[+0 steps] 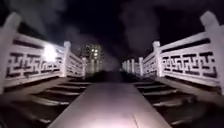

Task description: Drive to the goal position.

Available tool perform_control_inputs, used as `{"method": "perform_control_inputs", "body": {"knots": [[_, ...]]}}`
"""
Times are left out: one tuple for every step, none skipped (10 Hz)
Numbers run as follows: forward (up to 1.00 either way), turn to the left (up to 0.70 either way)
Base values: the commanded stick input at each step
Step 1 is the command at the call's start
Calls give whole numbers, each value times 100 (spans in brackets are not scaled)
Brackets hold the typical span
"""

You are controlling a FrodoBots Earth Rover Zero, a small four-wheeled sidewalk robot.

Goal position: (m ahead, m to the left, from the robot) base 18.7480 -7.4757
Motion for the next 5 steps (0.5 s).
{"method": "perform_control_inputs", "body": {"knots": [[70,0],[70,0],[70,0],[70,0],[70,0]]}}
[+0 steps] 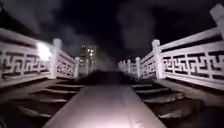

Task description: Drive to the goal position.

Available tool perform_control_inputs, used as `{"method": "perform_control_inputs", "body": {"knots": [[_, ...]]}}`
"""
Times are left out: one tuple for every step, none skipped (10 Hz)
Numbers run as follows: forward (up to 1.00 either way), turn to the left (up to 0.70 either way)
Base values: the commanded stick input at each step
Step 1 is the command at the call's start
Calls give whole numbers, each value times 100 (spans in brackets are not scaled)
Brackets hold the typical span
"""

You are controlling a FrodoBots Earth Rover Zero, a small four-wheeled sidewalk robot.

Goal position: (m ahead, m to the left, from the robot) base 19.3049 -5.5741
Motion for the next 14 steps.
{"method": "perform_control_inputs", "body": {"knots": [[70,0],[70,0],[70,0],[70,0],[70,0],[70,0],[70,0],[70,6],[70,14],[70,14],[70,0],[70,0],[70,0],[70,0]]}}
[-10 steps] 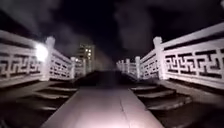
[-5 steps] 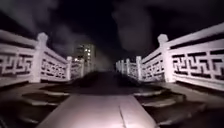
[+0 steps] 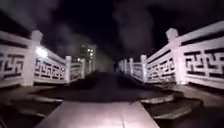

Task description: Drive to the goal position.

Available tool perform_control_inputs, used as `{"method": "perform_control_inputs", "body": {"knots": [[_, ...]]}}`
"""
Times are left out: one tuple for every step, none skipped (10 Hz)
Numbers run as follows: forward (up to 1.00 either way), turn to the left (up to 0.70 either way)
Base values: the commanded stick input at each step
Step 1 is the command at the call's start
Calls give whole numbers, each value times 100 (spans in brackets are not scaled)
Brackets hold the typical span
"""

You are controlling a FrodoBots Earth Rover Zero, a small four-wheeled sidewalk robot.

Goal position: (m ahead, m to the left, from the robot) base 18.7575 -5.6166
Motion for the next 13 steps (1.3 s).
{"method": "perform_control_inputs", "body": {"knots": [[70,0],[70,0],[70,0],[70,0],[70,0],[70,0],[70,0],[70,0],[70,0],[70,0],[70,0],[70,0],[70,0]]}}
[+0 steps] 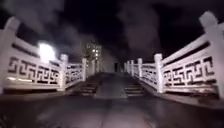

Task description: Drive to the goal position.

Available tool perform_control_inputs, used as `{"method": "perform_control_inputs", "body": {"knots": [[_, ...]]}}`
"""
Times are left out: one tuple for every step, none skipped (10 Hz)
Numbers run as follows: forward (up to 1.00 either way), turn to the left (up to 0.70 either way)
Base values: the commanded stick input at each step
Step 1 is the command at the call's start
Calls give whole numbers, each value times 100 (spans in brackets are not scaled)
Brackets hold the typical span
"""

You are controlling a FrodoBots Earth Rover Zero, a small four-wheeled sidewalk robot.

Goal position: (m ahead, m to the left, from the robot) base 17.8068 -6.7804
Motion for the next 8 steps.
{"method": "perform_control_inputs", "body": {"knots": [[70,0],[70,0],[70,0],[70,0],[70,0],[70,0],[70,0],[70,0]]}}
